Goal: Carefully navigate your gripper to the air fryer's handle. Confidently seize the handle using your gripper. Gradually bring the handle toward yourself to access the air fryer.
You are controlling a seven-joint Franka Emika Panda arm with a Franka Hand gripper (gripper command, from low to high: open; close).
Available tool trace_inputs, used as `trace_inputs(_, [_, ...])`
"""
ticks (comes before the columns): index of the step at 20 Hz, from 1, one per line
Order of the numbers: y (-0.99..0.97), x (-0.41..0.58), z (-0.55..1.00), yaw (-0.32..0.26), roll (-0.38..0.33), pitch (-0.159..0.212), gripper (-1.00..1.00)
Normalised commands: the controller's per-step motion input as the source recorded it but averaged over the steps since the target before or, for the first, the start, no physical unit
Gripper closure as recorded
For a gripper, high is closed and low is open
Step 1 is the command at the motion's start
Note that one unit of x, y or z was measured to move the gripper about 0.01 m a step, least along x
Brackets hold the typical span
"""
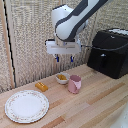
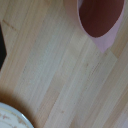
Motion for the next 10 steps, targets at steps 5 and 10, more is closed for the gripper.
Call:
trace_inputs(5, [0.0, 0.0, 0.0, -0.025, -0.375, -0.111, -1.0])
trace_inputs(10, [0.0, 0.031, 0.0, 0.0, -0.375, -0.188, -1.0])
